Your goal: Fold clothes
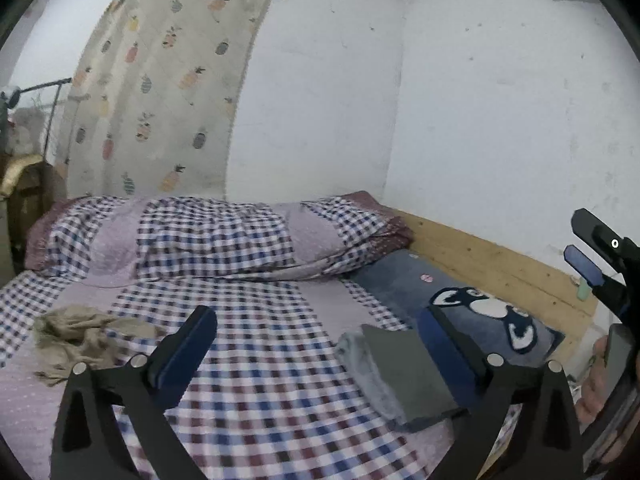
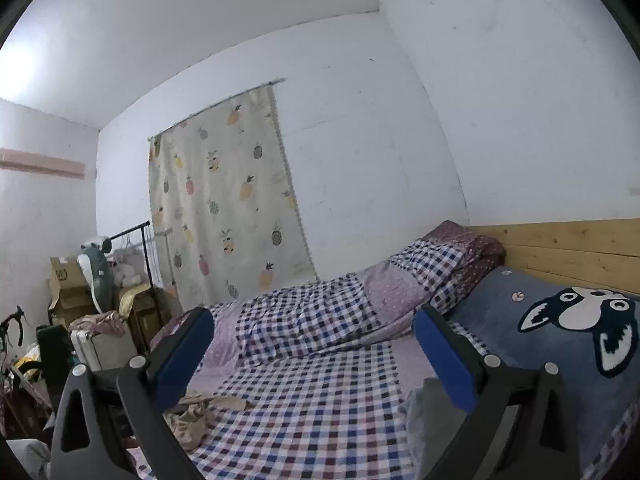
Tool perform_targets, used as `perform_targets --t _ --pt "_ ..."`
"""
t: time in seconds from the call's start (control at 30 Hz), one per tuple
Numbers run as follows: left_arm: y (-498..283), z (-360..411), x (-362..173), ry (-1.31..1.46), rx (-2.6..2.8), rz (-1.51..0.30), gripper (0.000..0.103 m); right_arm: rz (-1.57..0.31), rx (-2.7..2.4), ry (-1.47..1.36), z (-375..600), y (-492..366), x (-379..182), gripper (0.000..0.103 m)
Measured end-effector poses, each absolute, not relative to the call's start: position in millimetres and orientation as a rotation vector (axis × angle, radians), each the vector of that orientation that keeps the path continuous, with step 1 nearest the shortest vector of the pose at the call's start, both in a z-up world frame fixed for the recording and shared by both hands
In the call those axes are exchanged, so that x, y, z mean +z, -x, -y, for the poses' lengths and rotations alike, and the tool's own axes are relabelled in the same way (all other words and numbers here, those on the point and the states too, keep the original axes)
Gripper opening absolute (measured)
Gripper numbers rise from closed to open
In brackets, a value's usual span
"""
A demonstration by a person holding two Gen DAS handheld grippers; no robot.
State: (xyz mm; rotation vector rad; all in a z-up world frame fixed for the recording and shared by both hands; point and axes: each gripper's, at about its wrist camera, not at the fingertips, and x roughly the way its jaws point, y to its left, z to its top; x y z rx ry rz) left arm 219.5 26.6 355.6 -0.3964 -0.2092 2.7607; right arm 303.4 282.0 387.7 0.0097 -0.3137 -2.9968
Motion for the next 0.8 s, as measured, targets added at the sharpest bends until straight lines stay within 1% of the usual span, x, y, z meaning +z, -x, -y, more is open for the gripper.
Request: perform_targets --t 0.17,0.27,0.5,0.8 --pt "-225.6 3.1 335.3 0.449 2.815 0.220 0.102 0.262 -2.973 -0.091 -236.2 -303.5 370.3 0.103" --pt "-219.4 20.0 314.6 0.509 2.839 0.235 0.102 0.205 -2.973 -0.143 -211.8 -292.4 353.9 0.103" --pt "-193.6 45.5 262.4 0.657 2.879 0.243 0.102 0.142 -2.961 -0.315 -177.5 -240.9 300.0 0.103" --pt "-139.4 61.6 188.7 0.839 2.907 0.249 0.102 0.173 -2.962 -0.528 -173.5 -160.8 219.9 0.103"
